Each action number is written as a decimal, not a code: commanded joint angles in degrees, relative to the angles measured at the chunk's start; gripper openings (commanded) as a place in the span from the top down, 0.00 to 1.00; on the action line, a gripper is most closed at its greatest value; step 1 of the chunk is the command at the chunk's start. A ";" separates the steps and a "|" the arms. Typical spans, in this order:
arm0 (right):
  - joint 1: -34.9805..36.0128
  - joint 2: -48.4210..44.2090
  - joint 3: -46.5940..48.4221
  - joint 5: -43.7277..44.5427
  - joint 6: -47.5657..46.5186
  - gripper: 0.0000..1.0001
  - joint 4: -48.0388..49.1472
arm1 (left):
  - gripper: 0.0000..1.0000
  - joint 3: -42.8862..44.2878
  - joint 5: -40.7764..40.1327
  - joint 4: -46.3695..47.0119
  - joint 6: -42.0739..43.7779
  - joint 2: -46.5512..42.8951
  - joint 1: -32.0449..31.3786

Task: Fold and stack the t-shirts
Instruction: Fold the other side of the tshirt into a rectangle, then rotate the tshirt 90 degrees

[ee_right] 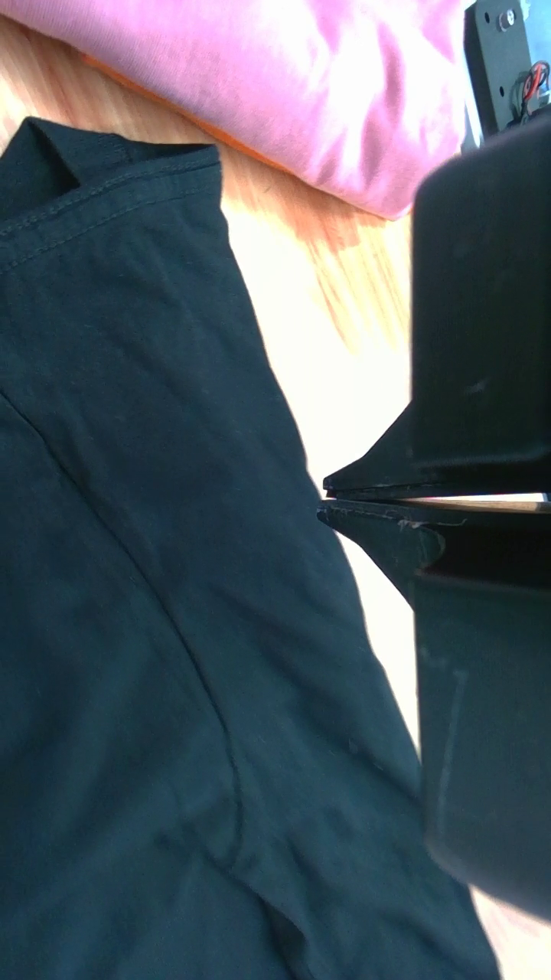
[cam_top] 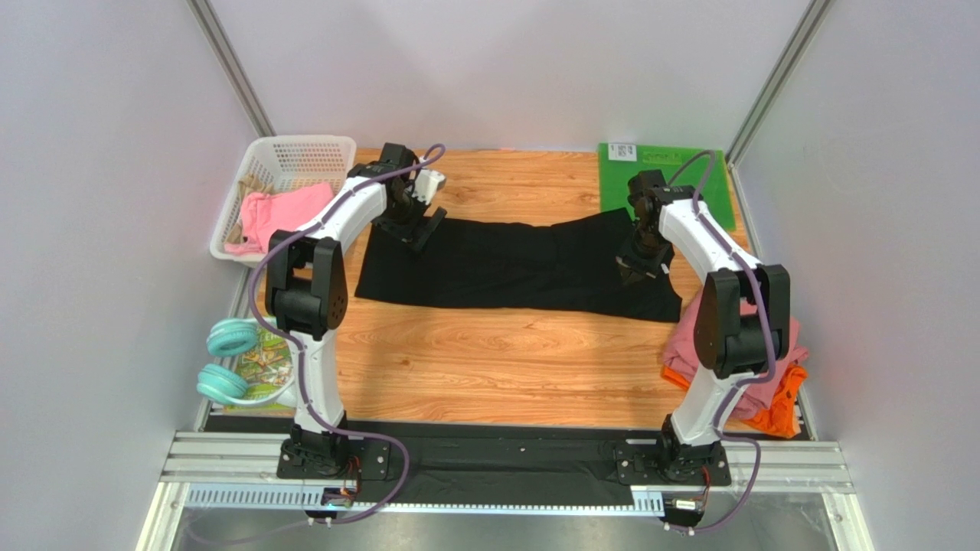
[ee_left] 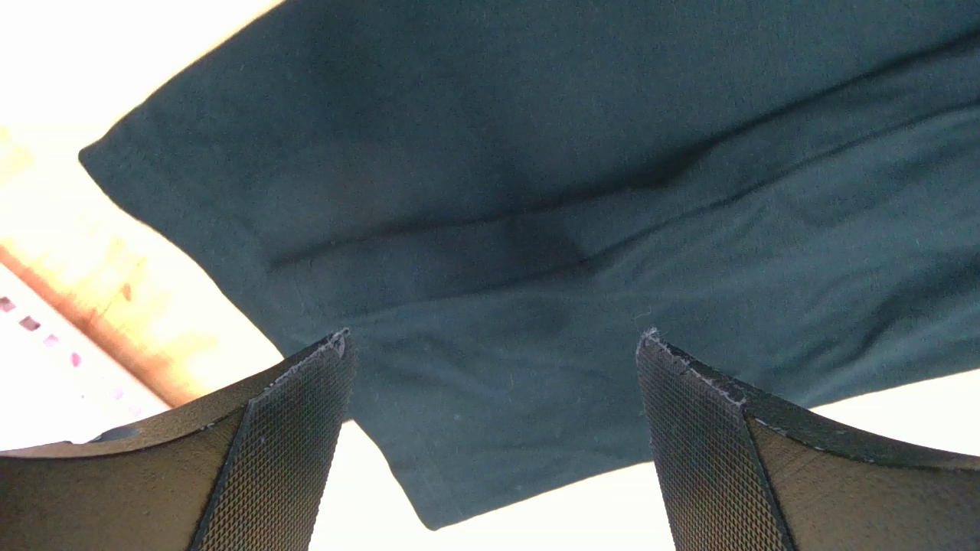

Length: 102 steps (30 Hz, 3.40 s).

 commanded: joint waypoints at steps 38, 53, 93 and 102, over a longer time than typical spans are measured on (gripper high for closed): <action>-2.37 13.09 8.93 0.97 -0.38 0.90 -2.13 | 0.04 -37.90 9.28 -14.56 8.60 -25.73 -3.06; -1.93 19.17 17.13 0.78 0.23 0.94 -4.33 | 0.01 -22.71 -0.54 -12.11 7.37 -26.26 -7.90; 0.27 23.90 17.47 -1.05 -1.87 1.00 -2.05 | 0.03 -30.96 -6.28 -12.98 13.09 -15.36 -2.54; 2.47 36.20 37.84 -7.47 -3.19 1.00 -7.31 | 0.03 -26.48 -2.67 -17.46 11.77 -14.83 -7.81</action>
